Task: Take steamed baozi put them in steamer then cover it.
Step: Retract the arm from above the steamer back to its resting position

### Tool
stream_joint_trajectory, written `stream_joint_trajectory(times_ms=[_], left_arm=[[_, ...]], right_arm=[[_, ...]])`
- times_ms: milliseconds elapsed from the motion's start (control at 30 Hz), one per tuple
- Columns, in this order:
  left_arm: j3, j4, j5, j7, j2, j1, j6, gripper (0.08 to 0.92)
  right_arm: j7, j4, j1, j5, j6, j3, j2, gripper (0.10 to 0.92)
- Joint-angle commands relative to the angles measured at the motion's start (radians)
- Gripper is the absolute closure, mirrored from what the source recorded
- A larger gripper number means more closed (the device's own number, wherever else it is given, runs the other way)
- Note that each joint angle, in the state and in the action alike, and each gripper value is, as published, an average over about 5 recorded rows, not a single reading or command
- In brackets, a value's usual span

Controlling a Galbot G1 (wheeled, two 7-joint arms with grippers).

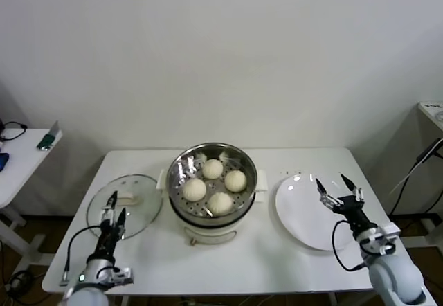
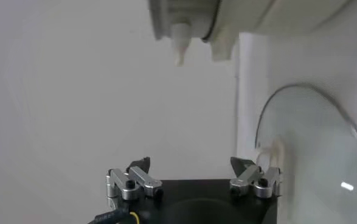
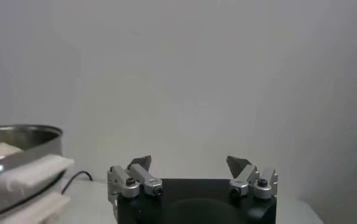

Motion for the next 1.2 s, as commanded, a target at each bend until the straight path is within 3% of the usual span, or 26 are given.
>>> stream_joint_trajectory(times_ms=[33, 400, 1200], left_arm=[[0.018, 0.261, 0.151, 0.007, 0.031, -0.196, -0.032, 0.177], [0.006, 0.399, 0.148, -0.006, 0.033, -0.288, -0.044, 0.177], [0.017, 0.522, 0.140, -0.049, 0.022, -0.402, -0.039, 0.177]], right_arm=[[-0.007, 0.009, -0.088, -0.052, 0.002, 0.070, 0.040, 0.203], [-0.004, -0.029, -0.024, -0.105, 0.026, 0.007, 0.024, 0.203], [0.015, -0.087, 0.057, -0.160, 0.033, -0.067, 0.034, 0.203]])
